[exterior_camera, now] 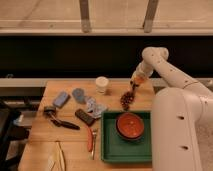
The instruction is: Place apple in metal cup
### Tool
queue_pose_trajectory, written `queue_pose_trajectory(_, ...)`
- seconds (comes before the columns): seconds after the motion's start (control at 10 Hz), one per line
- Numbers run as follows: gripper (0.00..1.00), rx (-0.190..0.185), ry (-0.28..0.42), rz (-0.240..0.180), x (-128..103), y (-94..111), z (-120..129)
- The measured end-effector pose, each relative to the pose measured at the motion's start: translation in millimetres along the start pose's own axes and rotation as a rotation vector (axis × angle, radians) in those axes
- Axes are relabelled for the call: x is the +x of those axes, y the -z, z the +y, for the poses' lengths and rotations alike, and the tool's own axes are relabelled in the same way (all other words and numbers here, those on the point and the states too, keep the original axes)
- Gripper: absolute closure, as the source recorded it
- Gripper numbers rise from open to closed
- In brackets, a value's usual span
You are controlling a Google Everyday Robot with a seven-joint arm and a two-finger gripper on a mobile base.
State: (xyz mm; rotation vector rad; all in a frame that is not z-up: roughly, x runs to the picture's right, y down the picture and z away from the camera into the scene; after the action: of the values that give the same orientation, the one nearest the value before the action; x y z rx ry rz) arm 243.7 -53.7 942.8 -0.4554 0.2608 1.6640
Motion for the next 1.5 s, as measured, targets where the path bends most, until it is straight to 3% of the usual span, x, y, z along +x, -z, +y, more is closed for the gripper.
queue_pose_trajectory(0.2, 0.70, -0.002, 0.001, 0.027, 6.6, -7.6, 4.6)
queue_pose_trajectory(0.6, 0.38, -0.006, 0.005, 0.050, 9.8, -14.3, 9.8)
queue_pose_trajectory(1.1, 0.38, -0.006, 0.021, 0.049, 4.9, -14.1, 15.9)
queue_pose_trajectory(1.5, 0.38, 0.010, 0.031, 0.018, -6.5, -0.7, 14.2)
